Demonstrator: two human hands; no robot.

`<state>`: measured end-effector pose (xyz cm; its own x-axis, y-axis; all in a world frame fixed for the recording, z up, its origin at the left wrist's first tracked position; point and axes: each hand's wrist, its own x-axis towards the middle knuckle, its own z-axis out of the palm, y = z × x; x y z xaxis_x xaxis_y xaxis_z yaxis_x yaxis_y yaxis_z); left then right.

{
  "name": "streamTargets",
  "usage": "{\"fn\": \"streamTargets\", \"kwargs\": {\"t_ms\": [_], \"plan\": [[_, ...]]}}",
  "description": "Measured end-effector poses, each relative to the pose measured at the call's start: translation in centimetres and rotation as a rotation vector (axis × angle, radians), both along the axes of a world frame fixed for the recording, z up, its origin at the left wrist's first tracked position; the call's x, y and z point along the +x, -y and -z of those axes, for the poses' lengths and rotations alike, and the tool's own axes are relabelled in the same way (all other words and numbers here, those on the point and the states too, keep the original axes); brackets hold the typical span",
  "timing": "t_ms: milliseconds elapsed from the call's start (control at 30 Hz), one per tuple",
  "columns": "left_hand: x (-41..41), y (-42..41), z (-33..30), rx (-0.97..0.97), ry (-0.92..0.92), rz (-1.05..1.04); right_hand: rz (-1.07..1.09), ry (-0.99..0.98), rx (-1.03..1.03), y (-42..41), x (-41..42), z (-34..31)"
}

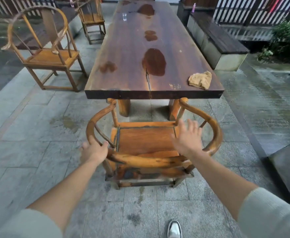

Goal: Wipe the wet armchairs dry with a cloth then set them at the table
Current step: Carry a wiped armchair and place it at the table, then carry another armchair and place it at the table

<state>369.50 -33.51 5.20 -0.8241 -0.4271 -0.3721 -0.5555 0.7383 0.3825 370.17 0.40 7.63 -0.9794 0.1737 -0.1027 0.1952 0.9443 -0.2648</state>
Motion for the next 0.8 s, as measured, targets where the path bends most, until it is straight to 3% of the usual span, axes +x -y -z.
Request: {"fn": "streamTargets", "kwargs": {"t_ms": [100, 200, 467, 800], "plan": [[0.7, 1.0, -2.0, -0.077, -0.186, 0.354, -0.229, 0.010, -0.015, 6.8, -1.0, -1.3], [0.9, 4.8, -4.1, -0.245, -0.278, 0.506, -0.411, 0.041, 0.009, 14.2, -2.4, -1.9], [-5.1, 22.7, -8.2, -0.392, -0.321, 0.448, -0.500, -0.017, -0.037, 33.9, -11.4, -3.0], [-30.2, 49.7, -12.6, -0.505, -0.297, 0.343, -0.632, -0.048, -0.186, 63.3, -42.3, -6.1]]}}
